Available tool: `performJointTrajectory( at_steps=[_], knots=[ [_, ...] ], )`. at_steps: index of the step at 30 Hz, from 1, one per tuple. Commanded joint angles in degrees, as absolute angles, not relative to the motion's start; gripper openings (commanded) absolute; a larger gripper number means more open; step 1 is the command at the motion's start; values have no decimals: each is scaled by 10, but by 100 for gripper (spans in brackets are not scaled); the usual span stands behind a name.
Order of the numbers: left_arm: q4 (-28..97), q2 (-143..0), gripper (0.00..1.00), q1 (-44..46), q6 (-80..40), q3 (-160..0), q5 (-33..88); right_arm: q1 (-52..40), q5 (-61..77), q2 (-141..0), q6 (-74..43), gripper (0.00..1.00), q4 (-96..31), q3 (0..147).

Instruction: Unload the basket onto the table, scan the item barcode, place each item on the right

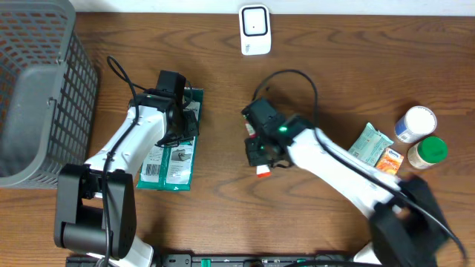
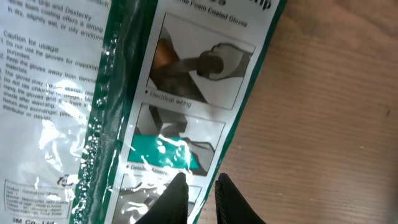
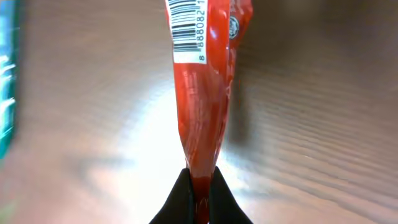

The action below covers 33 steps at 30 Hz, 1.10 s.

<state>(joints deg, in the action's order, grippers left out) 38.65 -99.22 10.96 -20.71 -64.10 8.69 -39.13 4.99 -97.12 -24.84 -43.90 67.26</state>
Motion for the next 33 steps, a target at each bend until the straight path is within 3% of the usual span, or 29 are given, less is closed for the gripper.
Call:
performJointTrajectory(
  at_steps=[1,5,8,11,16,19,22,33],
  knots=[
    [384,-987,17,107,-199,-648,86,-376,131,-907,-62,1,-453,674],
    [376,-942,17,107,-197,-658,86,-354,243,-858,56,1,-466,674],
    [353,-878,17,107,-183,-659,85,-342,249,-838,69,1,-473,674],
    [329,-811,27,99,-178,-659,70,-331,234,-835,90,1,-491,674],
    [312,-723,33,62,-178,-659,11,-327,234,-835,143,1,-537,674],
    [312,-700,41,39,-178,-659,-7,-326,234,-835,163,1,-554,674],
    [311,-696,62,21,-178,-659,-7,-326,234,-835,170,1,-555,674],
    [308,-700,73,-8,-178,-659,-7,-326,215,-835,223,1,-555,674]
  ],
)
